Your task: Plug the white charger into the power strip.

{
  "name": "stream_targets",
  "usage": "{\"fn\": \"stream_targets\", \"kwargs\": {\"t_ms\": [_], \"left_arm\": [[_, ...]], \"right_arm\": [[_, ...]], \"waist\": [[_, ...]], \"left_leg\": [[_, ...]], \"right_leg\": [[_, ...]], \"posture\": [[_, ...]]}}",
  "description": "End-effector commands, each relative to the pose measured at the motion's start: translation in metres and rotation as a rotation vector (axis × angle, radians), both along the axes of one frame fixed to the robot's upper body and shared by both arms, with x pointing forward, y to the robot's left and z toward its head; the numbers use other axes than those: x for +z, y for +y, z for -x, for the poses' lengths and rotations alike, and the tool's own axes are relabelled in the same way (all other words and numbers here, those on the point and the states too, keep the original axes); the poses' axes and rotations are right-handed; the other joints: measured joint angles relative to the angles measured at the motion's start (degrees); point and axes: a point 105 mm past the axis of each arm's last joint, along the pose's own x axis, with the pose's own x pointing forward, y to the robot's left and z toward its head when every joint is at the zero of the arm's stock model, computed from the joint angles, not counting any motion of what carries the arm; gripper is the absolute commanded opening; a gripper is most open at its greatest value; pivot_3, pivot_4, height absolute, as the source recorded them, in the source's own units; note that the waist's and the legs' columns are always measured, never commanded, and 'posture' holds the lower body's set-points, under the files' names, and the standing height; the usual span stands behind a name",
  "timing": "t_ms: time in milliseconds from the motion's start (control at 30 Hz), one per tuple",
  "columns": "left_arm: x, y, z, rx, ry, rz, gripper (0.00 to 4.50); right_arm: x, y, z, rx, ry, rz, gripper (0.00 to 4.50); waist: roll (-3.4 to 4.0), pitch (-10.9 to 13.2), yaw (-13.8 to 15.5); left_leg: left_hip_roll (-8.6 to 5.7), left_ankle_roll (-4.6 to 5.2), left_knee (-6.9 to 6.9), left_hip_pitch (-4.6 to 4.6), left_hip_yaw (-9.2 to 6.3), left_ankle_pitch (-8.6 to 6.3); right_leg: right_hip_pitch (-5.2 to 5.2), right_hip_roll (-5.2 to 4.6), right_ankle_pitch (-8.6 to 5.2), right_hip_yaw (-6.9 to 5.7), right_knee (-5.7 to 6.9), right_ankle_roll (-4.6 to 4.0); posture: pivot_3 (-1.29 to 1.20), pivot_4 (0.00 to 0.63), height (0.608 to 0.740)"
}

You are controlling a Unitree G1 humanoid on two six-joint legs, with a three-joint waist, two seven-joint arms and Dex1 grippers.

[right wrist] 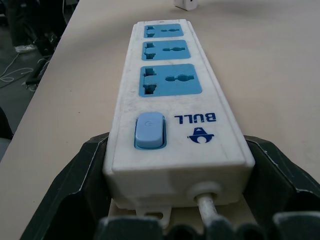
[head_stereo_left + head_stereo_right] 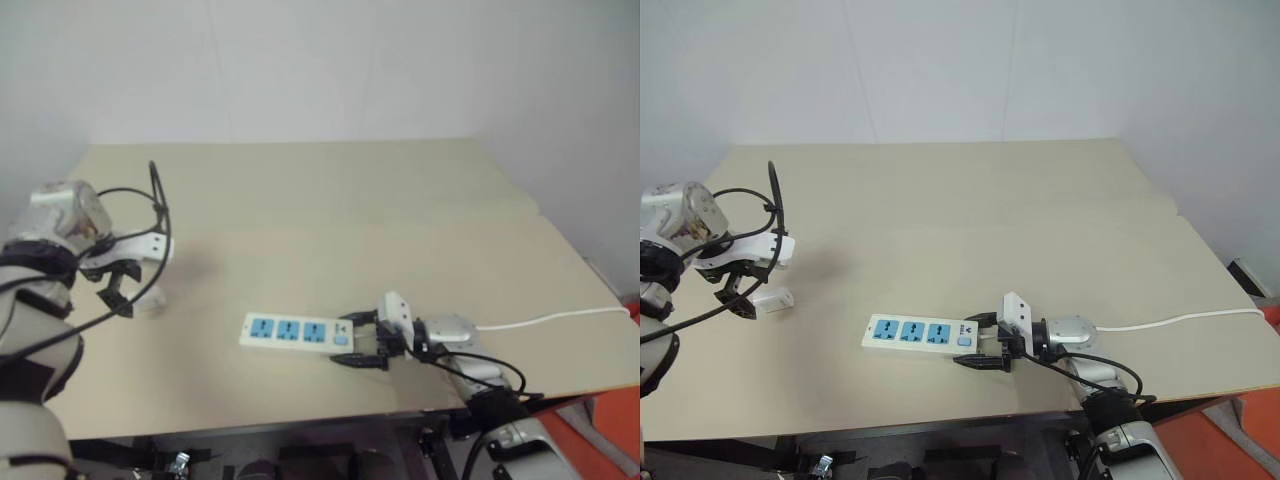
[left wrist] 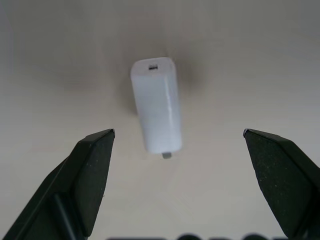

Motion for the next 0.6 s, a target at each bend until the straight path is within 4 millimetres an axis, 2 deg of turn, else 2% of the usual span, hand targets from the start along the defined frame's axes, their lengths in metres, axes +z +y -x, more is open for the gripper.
{"fn": "stream_targets", "kwargs": {"t_ms": [33, 367, 600], "left_arm": [[0.006, -0.002, -0.004, -0.002, -0.034, 0.010, 4.50], [-0.021, -0.010, -0.011, 0.003, -0.044, 0.023, 4.50], [-0.030, -0.015, -0.015, 0.015, -0.070, 0.043, 4.50]], "right_arm": [[0.012, 0.003, 0.002, 0.002, -0.027, -0.044, 3.43], [0.013, 0.003, 0.003, -0.014, -0.023, -0.053, 3.43], [0.014, 0.001, 0.003, -0.022, -0.025, -0.053, 3.43]], "waist": [[0.00, 0.00, 0.03], [-0.01, 0.00, -0.07], [-0.01, 0.00, 0.07]], "left_leg": [[0.00, 0.00, 0.00, 0.00, 0.00, 0.00], [0.02, 0.03, 0.12, -0.08, -0.05, -0.02], [0.04, 0.16, 0.49, -0.22, -0.08, -0.10]], "right_leg": [[0.00, 0.00, 0.00, 0.00, 0.00, 0.00], [-0.02, 0.00, 0.01, -0.04, 0.03, 0.01], [-0.01, 0.00, 0.02, -0.08, 0.04, 0.03]], "posture": [[0.00, 0.150, 0.740], [0.00, 0.150, 0.740], [0.00, 0.150, 0.740]]}}
